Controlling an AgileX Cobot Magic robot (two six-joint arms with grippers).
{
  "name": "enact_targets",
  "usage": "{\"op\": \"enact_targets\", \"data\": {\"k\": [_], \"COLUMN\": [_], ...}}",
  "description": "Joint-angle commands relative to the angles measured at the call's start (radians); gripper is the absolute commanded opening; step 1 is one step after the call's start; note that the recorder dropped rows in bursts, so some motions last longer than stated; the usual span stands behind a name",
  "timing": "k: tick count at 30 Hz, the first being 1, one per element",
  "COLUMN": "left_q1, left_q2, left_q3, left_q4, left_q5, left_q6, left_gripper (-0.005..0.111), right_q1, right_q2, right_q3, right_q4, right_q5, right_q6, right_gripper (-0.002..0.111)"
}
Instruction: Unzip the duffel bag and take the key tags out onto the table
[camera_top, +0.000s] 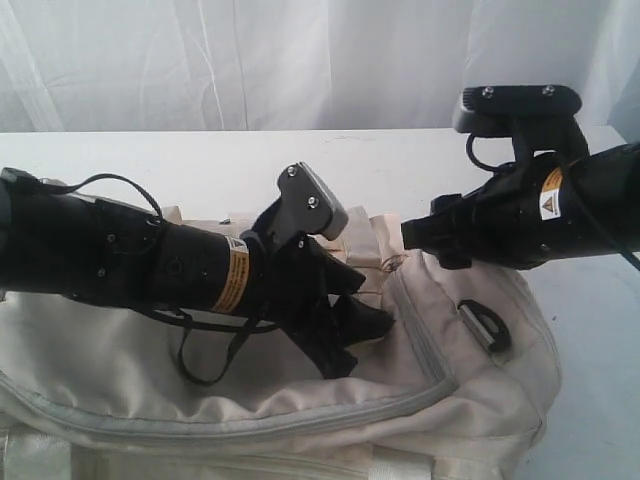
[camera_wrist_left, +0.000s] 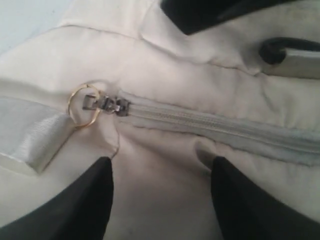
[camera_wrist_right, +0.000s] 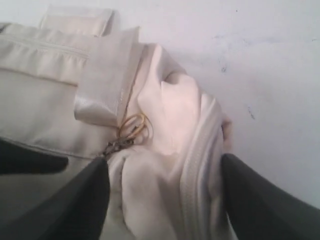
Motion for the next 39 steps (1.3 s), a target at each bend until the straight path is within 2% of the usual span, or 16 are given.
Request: {"op": "enact_targets", "data": {"k": [1,7,10,13,14,17,19,21,25,28,33,39], "left_q1": [-0.040,-0.052,-0.052,-0.052,-0.052,-0.052,-0.052,-0.052,-0.050,-0.050,-0.050,-0.050], "left_q2": [-0.005,-0.005,-0.005,-0.005,-0.005,-0.005,-0.005,-0.005,-0.005,-0.005,-0.044,-0.118], "left_q3": [0.001,0.001,0.001,0.001,0.001,0.001,0.001,0.001,-0.003,-0.003,-0.003,-0.005], "left_q4": [0.040,0.046,0.101,0.179,0.233,0.279,0.268,0.239,0.207,0.174,0.134,0.043], "left_q5": [0.005,0.003,0.003,-0.019,-0.040,-0.058,-0.052,-0.026,-0.019,-0.021,-0.021,0.090], "left_q6": [-0.007,-0.027,-0.061,-0.127,-0.154,-0.197,-0.205,-0.205,-0.206,-0.206,-0.207,-0.094], "left_gripper": [0.062,0.062,0.062,0.057,0.052,0.047,0.047,0.047,0.047,0.047,0.047,0.047], "right_q1": [-0.002,-0.014,-0.036,-0.047,-0.049,-0.049,-0.049,-0.049,-0.049,-0.049,-0.049,-0.049], "right_q2": [-0.003,0.024,0.044,0.066,0.084,0.120,0.136,0.138,0.140,0.144,0.145,0.145], "right_q3": [-0.009,-0.009,-0.009,-0.007,-0.007,-0.007,-0.007,-0.007,-0.007,-0.007,-0.007,-0.007], "right_q4": [-0.021,-0.040,-0.040,-0.038,-0.027,0.004,0.017,0.017,0.017,0.017,0.018,0.018], "right_q5": [-0.035,-0.043,-0.039,-0.032,-0.033,-0.038,-0.017,0.006,0.032,0.039,0.039,0.039], "right_q6": [0.089,0.164,0.166,0.169,0.169,0.169,0.169,0.161,0.095,0.095,0.095,0.095], "right_gripper": [0.067,0.071,0.071,0.071,0.071,0.071,0.067,0.053,0.035,0.030,0.029,0.015]}}
